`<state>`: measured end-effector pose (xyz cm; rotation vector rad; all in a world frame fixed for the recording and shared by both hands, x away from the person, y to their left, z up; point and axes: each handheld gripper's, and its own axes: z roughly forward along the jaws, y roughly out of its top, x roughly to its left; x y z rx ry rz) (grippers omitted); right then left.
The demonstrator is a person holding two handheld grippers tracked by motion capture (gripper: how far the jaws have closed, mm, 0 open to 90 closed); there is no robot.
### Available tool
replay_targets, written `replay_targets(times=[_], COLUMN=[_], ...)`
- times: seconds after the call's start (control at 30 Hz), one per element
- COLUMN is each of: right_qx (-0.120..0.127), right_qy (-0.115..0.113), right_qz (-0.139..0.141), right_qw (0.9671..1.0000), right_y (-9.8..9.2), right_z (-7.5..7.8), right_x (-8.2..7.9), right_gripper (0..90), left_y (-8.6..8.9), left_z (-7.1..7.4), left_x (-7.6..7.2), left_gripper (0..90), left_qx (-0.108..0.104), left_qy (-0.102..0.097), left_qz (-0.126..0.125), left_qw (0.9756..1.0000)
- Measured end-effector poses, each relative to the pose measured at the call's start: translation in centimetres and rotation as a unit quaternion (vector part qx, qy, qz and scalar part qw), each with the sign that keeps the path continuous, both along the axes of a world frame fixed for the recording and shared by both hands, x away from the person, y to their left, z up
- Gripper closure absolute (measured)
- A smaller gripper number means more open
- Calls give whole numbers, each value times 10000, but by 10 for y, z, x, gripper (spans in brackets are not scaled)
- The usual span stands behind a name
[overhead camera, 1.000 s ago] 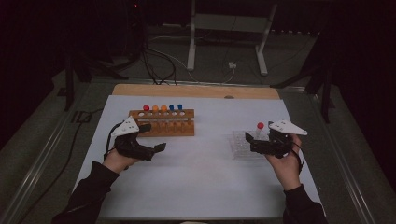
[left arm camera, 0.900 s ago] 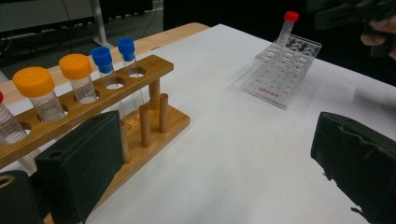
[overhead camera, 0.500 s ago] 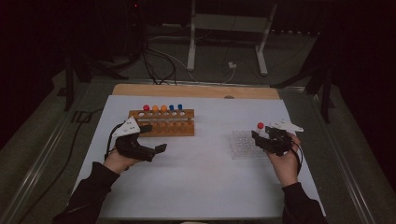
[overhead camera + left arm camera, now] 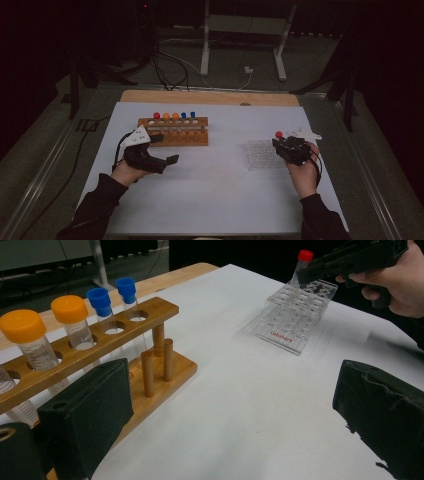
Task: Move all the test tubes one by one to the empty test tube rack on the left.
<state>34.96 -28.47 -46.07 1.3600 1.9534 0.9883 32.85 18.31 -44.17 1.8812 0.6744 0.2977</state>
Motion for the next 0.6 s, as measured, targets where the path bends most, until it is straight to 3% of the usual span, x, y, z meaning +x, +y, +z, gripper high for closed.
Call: replay_targets(times=[0.3, 0.6], right_qx=[4, -60], right_qy=[-125, -397], right_qz=[30, 87], right_qw=[9999, 9992], right_y=[-1, -1], right_z=[10, 25], right_x=[-4, -13], right_gripper=[744, 746], left_y=[0, 1], left_z=[-1, -1], left_x=[1, 1], left_gripper=[35, 35], left_qx=[-7, -10], left_qy=[38, 47], left_qz=[-3, -14], left_qw=[10000, 10000])
